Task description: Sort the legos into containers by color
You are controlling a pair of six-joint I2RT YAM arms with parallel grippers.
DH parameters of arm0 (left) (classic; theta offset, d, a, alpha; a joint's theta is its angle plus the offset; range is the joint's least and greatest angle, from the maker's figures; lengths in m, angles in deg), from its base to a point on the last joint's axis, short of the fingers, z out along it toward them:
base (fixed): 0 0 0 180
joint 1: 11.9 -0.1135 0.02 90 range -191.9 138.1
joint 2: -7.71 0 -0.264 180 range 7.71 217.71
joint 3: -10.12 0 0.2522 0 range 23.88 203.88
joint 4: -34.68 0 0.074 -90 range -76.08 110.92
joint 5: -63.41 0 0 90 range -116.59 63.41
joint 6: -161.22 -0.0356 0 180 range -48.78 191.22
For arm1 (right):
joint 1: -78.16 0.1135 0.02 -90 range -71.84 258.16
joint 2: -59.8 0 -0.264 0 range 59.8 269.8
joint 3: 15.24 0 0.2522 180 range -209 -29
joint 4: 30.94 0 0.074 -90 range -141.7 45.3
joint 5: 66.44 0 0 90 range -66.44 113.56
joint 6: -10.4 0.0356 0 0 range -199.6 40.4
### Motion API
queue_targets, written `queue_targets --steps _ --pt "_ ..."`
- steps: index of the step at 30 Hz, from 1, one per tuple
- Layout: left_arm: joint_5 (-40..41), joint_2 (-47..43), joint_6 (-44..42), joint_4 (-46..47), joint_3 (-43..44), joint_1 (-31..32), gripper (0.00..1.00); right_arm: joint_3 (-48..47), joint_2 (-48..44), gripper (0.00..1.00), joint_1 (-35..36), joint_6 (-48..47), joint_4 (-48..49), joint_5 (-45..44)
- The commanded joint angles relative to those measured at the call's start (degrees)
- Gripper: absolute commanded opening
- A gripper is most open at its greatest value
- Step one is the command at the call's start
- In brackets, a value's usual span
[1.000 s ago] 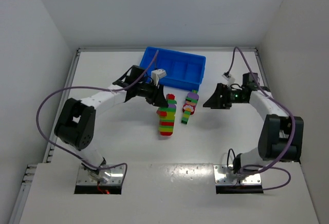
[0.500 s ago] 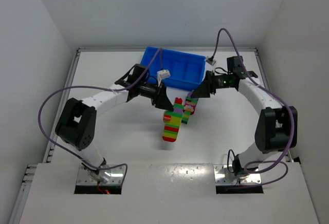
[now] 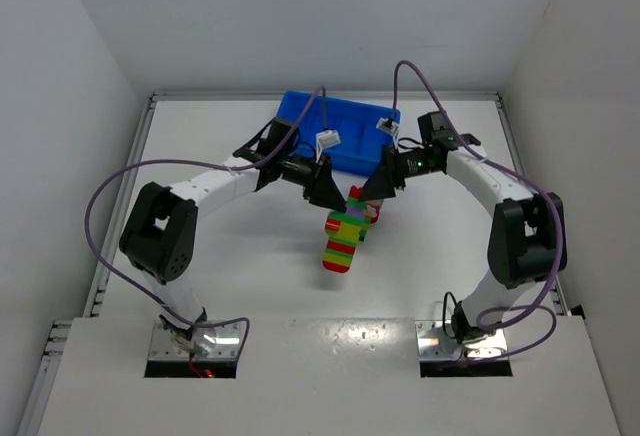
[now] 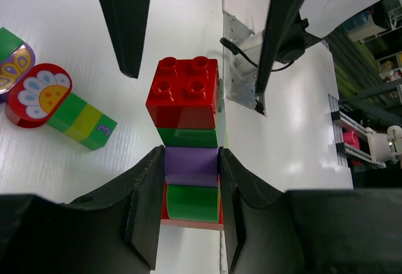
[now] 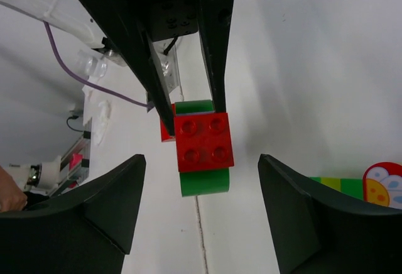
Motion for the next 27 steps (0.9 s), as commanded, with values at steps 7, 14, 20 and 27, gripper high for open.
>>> queue_targets --steps 7,14,20,27 --pt "-3.59 0.72 -0.25 1.80 3.00 1.20 0.00 -5.34 2.19 0.57 0.68 0.05 2.43 2.32" --pt "-3.59 1.24 -0.25 1.80 3.00 1.20 0.00 -5.34 2.19 0.49 2.52 -1.60 0.69 2.85" --pt "-3.06 1.24 -0.25 1.80 3.00 1.20 0.00 -5.34 2.19 0.49 3.14 -4.85 -3.35 2.32" --pt "-2.01 1.77 -0.77 1.80 2.48 1.20 0.00 -6.48 2.19 0.11 3.14 -4.25 -3.36 2.32"
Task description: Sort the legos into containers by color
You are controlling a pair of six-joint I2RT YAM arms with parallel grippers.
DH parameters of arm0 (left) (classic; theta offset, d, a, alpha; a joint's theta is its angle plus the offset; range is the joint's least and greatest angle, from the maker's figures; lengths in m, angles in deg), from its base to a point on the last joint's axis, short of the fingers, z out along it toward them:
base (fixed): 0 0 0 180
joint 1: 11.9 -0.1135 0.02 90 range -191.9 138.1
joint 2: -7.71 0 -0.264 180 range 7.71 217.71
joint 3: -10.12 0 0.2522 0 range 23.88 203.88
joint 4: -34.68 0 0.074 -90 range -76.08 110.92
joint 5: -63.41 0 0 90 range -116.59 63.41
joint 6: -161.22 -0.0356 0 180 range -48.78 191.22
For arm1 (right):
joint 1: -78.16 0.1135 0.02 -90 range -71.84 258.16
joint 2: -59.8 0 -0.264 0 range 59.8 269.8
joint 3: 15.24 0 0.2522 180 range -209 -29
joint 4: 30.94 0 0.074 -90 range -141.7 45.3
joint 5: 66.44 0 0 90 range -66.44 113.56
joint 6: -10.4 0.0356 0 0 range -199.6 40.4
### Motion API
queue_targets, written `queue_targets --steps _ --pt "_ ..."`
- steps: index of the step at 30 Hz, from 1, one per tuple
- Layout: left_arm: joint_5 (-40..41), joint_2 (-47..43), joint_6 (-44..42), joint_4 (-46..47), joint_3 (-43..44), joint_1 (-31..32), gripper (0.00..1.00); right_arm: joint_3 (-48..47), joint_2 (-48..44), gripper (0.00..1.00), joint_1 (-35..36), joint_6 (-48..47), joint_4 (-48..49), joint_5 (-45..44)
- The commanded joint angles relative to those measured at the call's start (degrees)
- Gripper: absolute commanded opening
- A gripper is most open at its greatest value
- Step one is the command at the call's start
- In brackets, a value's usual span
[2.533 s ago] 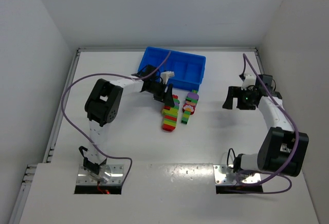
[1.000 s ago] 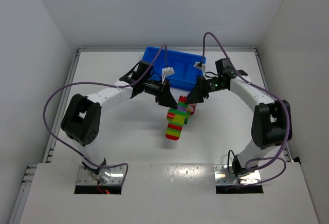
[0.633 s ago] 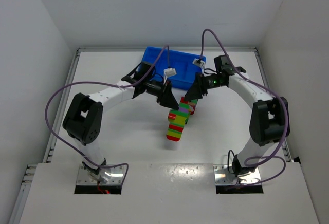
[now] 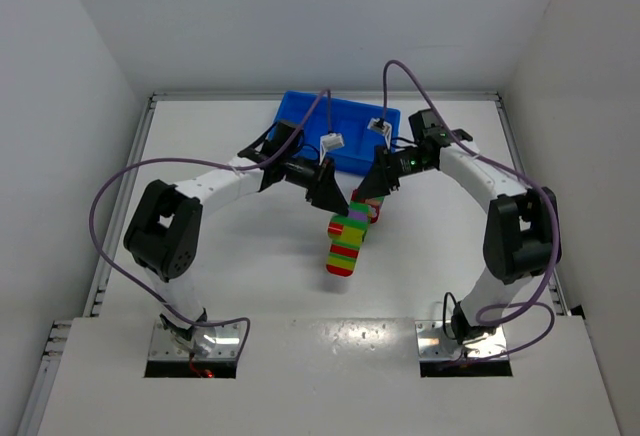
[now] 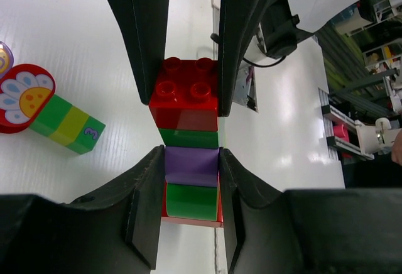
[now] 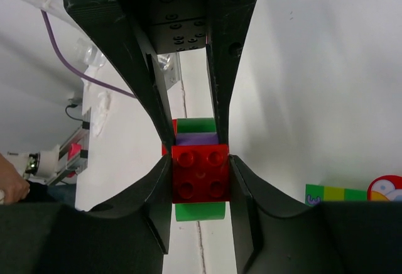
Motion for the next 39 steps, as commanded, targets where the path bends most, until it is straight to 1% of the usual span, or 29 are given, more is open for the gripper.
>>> queue_targets --steps 1,2,5,9,11,13,16,18,19,20,21,22,25,27,28,30,33,39 --pt "-0.30 -0.33 -0.73 1.63 0.93 0.37 0.00 -3.61 -0.22 0.08 0.50 -0.66 1.44 2.85" --pt "0.22 -0.33 -2.12 1.10 -0.13 0.37 0.00 -4.40 0.31 0.05 -0.20 1.69 2.41 2.85" --pt "1.28 -1.56 -4.41 -0.13 -1.62 0.37 0.00 -6.60 0.83 0.02 -1.69 8.28 8.39 2.85" --pt "2.51 -2.70 -6.09 -1.63 -2.95 0.37 0.00 -9.32 1.89 0.00 -3.63 16.37 16.03 3.37" --pt "2.51 -2.70 -6.71 -2.33 -2.95 0.37 0.00 -9.33 2.42 0.00 -3.63 18.06 18.58 3.37" --pt "3.04 -3.23 -7.32 -2.95 -2.95 0.37 0.00 -9.95 3.47 0.00 -4.16 18.59 18.59 3.37" --pt "3.57 -3.75 -7.85 -3.47 -3.47 0.37 0.00 -9.95 4.96 0.00 -4.77 22.27 21.92 0.57" --pt "4.27 -4.54 -8.38 -3.47 -3.48 -0.33 0.00 -9.95 6.19 0.00 -5.57 26.13 26.93 -3.73" --pt "5.58 -4.55 -8.38 -3.47 -4.00 -1.03 0.00 -10.82 7.50 0.00 -6.44 29.98 28.34 -6.53" --pt "6.37 -5.42 -8.38 -3.47 -4.01 -1.04 0.00 -12.30 8.30 0.00 -7.14 31.15 29.31 -12.48" --pt "7.25 -6.47 -8.38 -3.47 -4.61 -1.91 0.00 -13.36 9.00 0.00 -7.15 31.16 29.32 -15.93" --pt "9.00 -7.00 -8.38 -3.47 -4.62 -2.70 0.00 -14.33 9.62 0.00 -7.15 31.16 29.32 -23.71" --pt "11.47 -8.59 -8.38 -3.47 -5.15 -4.19 0.00 -18.11 12.43 0.00 -7.15 31.16 31.24 -34.73" --pt "13.58 -9.11 -7.77 -3.47 -5.15 -5.07 0.00 -22.85 16.03 0.00 -7.15 31.16 29.41 -39.93" --pt "13.59 -9.12 -7.76 -3.47 -5.15 -5.86 0.00 -25.91 17.35 0.00 -7.15 29.51 28.62 -42.83" --pt "14.20 -9.12 -7.76 -4.09 -5.15 -6.57 0.00 -28.22 20.51 0.00 -6.45 28.00 26.94 -46.35" --pt "14.82 -9.12 -7.76 -4.09 -5.15 -7.19 0.00 -29.54 22.45 0.00 -5.84 25.71 25.81 -48.04" --pt "14.82 -7.27 -7.76 -4.09 -3.48 -9.12 0.00 -29.02 25.01 0.00 -5.30 22.46 25.27 -51.47"
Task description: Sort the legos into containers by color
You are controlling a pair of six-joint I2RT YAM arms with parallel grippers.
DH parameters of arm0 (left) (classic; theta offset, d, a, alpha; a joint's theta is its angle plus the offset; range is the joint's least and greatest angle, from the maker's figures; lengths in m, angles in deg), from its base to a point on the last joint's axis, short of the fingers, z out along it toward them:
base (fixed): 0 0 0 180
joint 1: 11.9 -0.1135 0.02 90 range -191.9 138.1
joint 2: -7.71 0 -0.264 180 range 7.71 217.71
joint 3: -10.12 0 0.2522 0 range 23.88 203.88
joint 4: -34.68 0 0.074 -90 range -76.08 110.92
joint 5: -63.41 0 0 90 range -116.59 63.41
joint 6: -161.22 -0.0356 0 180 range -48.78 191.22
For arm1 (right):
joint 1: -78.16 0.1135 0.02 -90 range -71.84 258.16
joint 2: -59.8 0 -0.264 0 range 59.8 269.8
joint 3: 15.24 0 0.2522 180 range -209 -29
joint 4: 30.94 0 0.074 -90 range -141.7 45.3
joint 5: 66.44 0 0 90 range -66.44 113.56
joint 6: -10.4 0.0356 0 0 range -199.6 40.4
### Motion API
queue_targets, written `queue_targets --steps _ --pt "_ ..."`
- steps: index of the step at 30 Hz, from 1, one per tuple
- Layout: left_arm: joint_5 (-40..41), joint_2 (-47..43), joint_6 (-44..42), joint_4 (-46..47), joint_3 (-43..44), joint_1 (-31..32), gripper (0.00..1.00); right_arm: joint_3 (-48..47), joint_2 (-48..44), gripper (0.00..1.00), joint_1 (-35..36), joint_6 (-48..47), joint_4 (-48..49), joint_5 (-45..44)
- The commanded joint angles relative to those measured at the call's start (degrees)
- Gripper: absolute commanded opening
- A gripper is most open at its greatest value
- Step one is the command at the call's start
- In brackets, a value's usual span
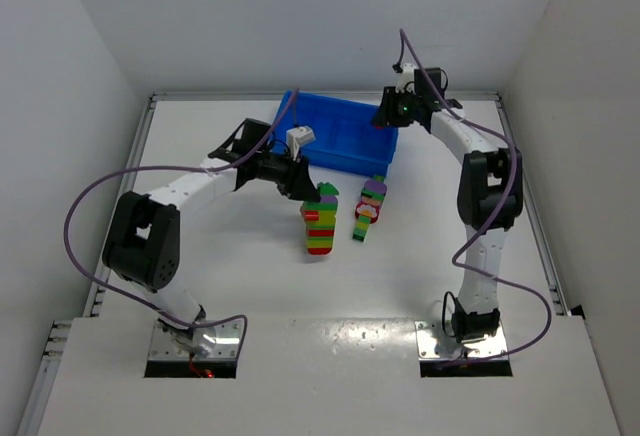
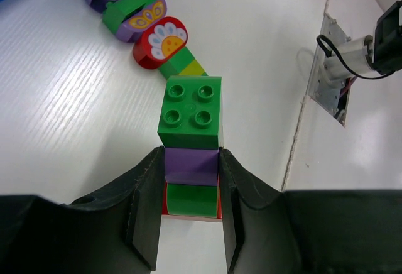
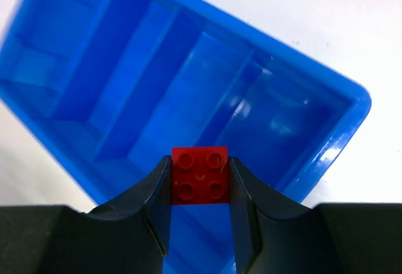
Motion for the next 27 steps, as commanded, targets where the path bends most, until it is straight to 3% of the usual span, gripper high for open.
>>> queue_targets --steps 1,3,4,5,8,9,15,19,21,27 --pt "-1.18 0.07 -0.29 1.11 2.51 -1.78 0.00 -1.52 1.12 0.00 0.62 -2.70 0.14 -3.71" --pt "-1.18 0.69 -0.29 1.11 3.30 -2.31 0.00 -1.52 1.73 0.12 0.62 -3.23 0.67 -4.41" --pt "-1.18 1.30 -0.29 1.11 4.00 -2.31 0.00 -1.52 1.74 0.24 0.62 -3.23 0.67 -4.42" --pt "-1.18 1.91 0.24 1.11 4.01 -2.31 0.00 -1.52 1.74 0.45 1.23 -3.23 0.67 -4.42" --pt "-1.18 2.53 1.02 1.11 5.24 -3.71 0.00 -1.52 0.78 0.71 1.23 -3.23 0.67 -0.14" --pt "-1.97 3.14 1.55 1.72 5.76 -4.33 0.00 -1.52 0.07 0.75 1.23 -3.23 0.67 1.80" --pt "-8.46 5.16 8.48 9.09 5.77 -6.18 0.00 6.62 -8.80 0.84 -0.87 -0.42 4.79 30.78" --pt "-14.18 5.79 17.27 18.04 5.15 -7.75 0.00 12.96 -13.11 0.84 -0.27 -1.11 2.97 46.68" --pt "-15.94 6.40 22.29 21.49 5.15 -7.76 0.00 14.81 -14.78 0.84 0.96 -3.48 0.33 50.50" --pt "-19.19 6.93 26.43 25.63 6.65 -8.29 0.00 22.65 -19.35 0.84 4.39 -3.49 2.69 55.34"
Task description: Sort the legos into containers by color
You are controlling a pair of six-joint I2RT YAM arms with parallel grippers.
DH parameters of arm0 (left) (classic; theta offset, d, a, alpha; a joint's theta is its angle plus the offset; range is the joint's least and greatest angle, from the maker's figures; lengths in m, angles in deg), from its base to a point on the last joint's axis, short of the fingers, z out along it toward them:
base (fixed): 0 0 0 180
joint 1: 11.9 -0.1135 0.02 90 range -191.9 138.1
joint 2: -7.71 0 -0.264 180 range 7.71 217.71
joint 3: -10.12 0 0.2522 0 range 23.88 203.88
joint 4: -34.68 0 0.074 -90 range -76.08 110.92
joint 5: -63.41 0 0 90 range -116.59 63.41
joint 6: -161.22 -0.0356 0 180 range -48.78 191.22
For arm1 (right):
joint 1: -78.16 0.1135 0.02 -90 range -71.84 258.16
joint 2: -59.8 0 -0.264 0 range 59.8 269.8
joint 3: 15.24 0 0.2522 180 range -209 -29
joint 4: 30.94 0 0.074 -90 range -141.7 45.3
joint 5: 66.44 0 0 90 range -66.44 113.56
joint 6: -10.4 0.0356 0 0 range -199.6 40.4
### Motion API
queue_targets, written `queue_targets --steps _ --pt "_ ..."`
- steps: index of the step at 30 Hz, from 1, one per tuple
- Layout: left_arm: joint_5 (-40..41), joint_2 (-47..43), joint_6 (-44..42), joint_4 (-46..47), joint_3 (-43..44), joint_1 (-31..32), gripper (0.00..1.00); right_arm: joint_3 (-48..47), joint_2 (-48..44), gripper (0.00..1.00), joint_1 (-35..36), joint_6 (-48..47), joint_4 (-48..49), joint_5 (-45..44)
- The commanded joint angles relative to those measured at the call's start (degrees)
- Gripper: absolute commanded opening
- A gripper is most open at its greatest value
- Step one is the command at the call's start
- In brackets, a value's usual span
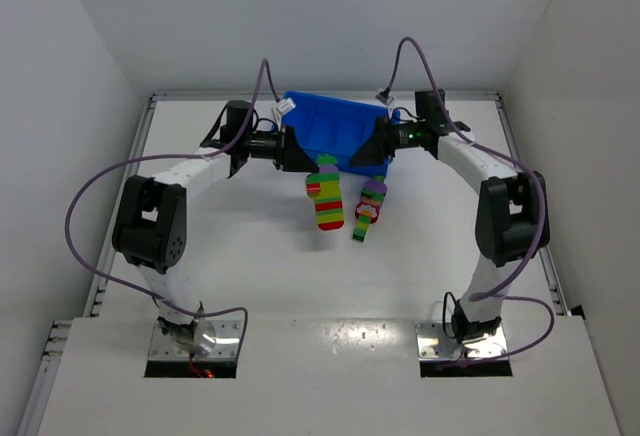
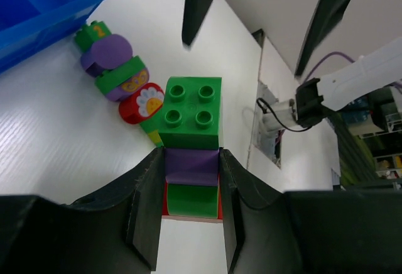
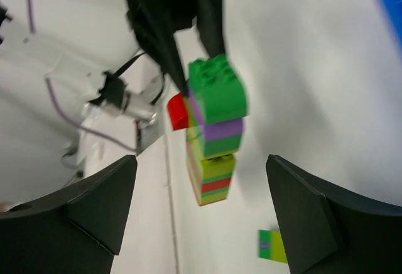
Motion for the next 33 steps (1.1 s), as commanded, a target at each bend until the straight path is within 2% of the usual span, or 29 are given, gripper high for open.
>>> queue_targets --steps 1,4,13,17,26,33 --pt "-6.17 -0.24 6.67 7.88 2.71 -0.97 0.00 2.49 -2.57 0.84 3.17 -2.28 1.75 8.22" --pt "-6.70 -0.24 9.49 10.78 2.71 -0.97 0.00 3.03 -3.10 0.84 4.93 -5.80 -0.62 8.23" --pt "-7.32 -1.30 11.59 13.68 2.18 -2.19 0.00 0.48 -1.34 0.84 8.98 -3.18 1.48 8.76" --pt "-7.32 -1.82 13.63 16.15 1.48 -2.72 0.00 1.00 -0.20 0.84 10.30 -2.65 2.01 5.51" --pt "-8.46 -2.88 14.24 16.15 0.25 -3.25 0.00 1.62 2.17 0.87 8.37 8.69 12.73 -3.45" --pt "-8.46 -3.40 14.24 15.63 -0.28 -3.25 0.00 2.32 3.23 0.86 7.31 16.77 21.25 -3.46"
